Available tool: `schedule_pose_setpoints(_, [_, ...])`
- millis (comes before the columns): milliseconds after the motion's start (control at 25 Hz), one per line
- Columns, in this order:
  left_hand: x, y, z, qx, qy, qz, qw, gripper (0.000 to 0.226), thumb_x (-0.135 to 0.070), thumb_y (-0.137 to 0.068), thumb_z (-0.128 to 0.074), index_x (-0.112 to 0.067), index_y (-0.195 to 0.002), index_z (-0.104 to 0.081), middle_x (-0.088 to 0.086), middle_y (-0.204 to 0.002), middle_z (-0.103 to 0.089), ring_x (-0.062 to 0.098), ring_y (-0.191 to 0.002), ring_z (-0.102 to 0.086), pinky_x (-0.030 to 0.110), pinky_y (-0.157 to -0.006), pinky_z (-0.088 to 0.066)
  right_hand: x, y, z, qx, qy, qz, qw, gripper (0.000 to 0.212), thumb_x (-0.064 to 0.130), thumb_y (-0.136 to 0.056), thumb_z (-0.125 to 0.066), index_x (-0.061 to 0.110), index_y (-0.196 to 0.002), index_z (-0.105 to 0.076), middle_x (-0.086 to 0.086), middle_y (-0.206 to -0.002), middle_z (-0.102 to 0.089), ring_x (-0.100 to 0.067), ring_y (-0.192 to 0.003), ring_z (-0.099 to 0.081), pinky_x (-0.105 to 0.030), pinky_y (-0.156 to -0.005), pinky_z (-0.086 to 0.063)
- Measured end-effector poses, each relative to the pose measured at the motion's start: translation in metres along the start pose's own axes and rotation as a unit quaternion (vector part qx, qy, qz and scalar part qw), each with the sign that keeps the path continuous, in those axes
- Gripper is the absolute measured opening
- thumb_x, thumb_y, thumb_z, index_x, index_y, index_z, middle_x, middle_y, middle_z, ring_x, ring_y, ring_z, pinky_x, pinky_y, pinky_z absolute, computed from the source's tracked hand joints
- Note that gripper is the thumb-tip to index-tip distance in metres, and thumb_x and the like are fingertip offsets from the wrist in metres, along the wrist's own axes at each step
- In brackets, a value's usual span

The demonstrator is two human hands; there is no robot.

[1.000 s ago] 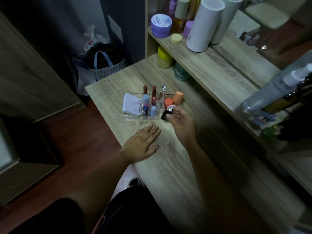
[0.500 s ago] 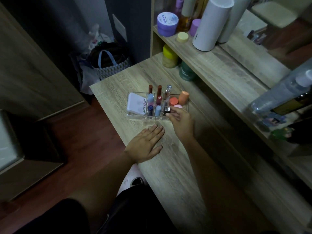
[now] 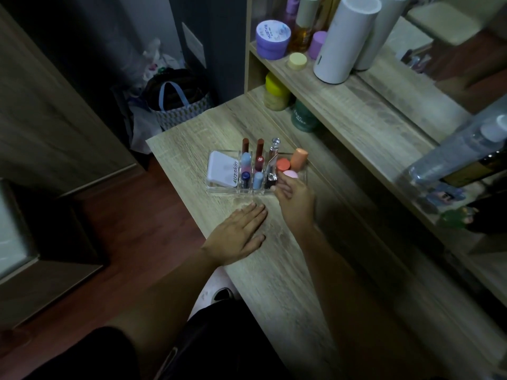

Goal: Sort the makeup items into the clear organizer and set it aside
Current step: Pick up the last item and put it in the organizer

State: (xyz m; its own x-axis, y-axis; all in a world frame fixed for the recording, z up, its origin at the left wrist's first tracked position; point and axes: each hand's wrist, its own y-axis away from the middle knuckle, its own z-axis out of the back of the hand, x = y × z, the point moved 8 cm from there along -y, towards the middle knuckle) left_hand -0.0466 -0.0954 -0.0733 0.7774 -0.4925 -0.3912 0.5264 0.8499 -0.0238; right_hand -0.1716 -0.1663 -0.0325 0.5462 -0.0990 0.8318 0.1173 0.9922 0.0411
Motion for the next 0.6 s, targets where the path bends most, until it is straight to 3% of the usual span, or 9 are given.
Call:
schedule_pose_setpoints(80, [0.007,0.007,0.024,-0.106,0.049,0.062,0.991,0.048,-0.035,-0.092,-0.042,-0.002,-0.123,-0.057,0.019,-0.125,-0.061,0.033,-0.118,-0.055,0.040,-0.103,-0.044,0.002,0.006,0.010,-0.039,-0.010,0.019,0.999,0.041,0.001,-0.082,-0.068,0.001,-0.122,-0.059,-0.015,-0.114,-0.068,-0.016,-0.097,-0.066,-0.007,-0.082,-0.050])
schedule_pose_setpoints(160, [0.034,0.024,0.046,-0.205,0.115,0.212,0.949,0.043,-0.035,-0.087,-0.045,0.000,-0.107,-0.059,0.020,-0.106,-0.061,0.034,-0.101,-0.055,0.037,-0.090,-0.044,-0.002,0.016,0.024,-0.104,-0.003,0.025,0.994,0.039,0.003,-0.078,-0.073,-0.001,-0.114,-0.062,-0.018,-0.112,-0.066,-0.017,-0.094,-0.063,0.004,-0.069,-0.044])
schedule_pose_setpoints(280, [0.074,0.037,0.056,-0.221,0.174,0.361,0.889,0.057,-0.029,-0.081,-0.068,0.005,-0.122,-0.048,0.025,-0.119,-0.052,0.038,-0.115,-0.047,0.043,-0.099,-0.040,-0.026,0.021,0.030,-0.122,0.026,-0.047,0.991,0.060,0.014,-0.067,-0.082,0.003,-0.118,-0.053,-0.017,-0.118,-0.056,-0.027,-0.107,-0.056,-0.015,-0.084,-0.040])
schedule_pose_setpoints(360, [0.094,0.029,0.057,-0.171,0.213,0.383,0.883,0.073,-0.034,-0.073,-0.079,-0.001,-0.128,-0.043,0.022,-0.127,-0.053,0.036,-0.120,-0.047,0.048,-0.105,-0.042,-0.040,0.014,0.025,-0.078,0.028,-0.092,0.992,0.081,0.019,-0.061,-0.086,0.007,-0.129,-0.043,-0.014,-0.128,-0.051,-0.025,-0.117,-0.049,-0.027,-0.093,-0.034])
schedule_pose_setpoints(480, [0.105,0.010,0.065,-0.137,0.266,0.348,0.888,0.069,-0.042,-0.062,-0.083,-0.009,-0.111,-0.048,0.014,-0.111,-0.065,0.031,-0.104,-0.060,0.051,-0.088,-0.053,-0.042,-0.005,0.014,-0.002,0.007,-0.091,0.996,0.100,0.019,-0.058,-0.087,0.015,-0.141,-0.032,-0.009,-0.140,-0.047,-0.025,-0.128,-0.045,-0.037,-0.105,-0.036])
schedule_pose_setpoints(600, [0.109,-0.007,0.069,-0.111,0.272,0.320,0.901,0.081,-0.040,-0.060,-0.086,-0.015,-0.125,-0.044,0.009,-0.116,-0.065,0.032,-0.112,-0.056,0.050,-0.093,-0.050,-0.038,-0.018,0.007,0.031,0.001,-0.066,0.997,0.109,0.015,-0.060,-0.087,0.018,-0.147,-0.022,-0.008,-0.139,-0.050,-0.021,-0.124,-0.048,-0.033,-0.100,-0.037])
